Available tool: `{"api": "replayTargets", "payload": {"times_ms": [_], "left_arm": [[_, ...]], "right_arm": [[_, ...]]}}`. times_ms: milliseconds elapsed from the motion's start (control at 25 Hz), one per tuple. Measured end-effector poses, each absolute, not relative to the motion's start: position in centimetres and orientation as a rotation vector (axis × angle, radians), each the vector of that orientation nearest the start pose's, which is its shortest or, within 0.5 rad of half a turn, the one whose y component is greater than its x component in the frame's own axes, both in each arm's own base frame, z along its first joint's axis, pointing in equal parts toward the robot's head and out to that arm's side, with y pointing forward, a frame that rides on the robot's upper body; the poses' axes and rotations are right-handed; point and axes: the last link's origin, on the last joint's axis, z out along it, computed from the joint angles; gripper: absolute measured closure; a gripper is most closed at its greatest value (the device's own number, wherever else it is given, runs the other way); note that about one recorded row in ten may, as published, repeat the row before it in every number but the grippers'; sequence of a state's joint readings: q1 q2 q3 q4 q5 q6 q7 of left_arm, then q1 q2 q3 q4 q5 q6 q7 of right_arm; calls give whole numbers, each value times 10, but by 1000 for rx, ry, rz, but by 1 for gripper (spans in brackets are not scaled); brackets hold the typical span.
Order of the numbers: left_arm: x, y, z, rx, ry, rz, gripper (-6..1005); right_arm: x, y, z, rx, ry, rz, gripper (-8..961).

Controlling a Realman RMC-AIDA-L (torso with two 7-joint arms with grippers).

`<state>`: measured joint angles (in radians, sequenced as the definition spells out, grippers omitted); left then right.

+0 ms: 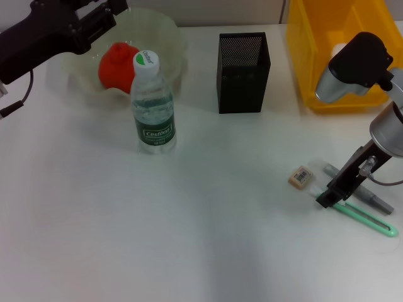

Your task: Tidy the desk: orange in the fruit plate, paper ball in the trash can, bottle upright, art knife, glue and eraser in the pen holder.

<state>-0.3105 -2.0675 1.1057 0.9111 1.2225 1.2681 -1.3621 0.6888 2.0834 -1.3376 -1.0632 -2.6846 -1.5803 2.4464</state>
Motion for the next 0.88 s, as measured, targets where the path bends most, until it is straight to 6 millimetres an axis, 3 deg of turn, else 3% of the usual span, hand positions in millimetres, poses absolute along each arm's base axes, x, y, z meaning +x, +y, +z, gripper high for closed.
{"api": "replayTargets", "payload": {"times_ms": [80, 280, 520, 880], "left_arm": [[-227, 348, 51, -2253, -487, -1082, 529], [-227, 348, 51, -2252, -487, -1082, 529], [-227, 348, 51, -2251, -488, -1080, 529], [-228, 349, 52, -2247, -490, -1080, 529]], "right_arm": [[220, 351, -20, -2649, 1002, -762, 559], [220, 352, -22, -2647, 1011, -769, 561], [220, 353, -24, -2651, 1013, -775, 668], [220, 353, -19, -2659, 1023, -753, 744]]}}
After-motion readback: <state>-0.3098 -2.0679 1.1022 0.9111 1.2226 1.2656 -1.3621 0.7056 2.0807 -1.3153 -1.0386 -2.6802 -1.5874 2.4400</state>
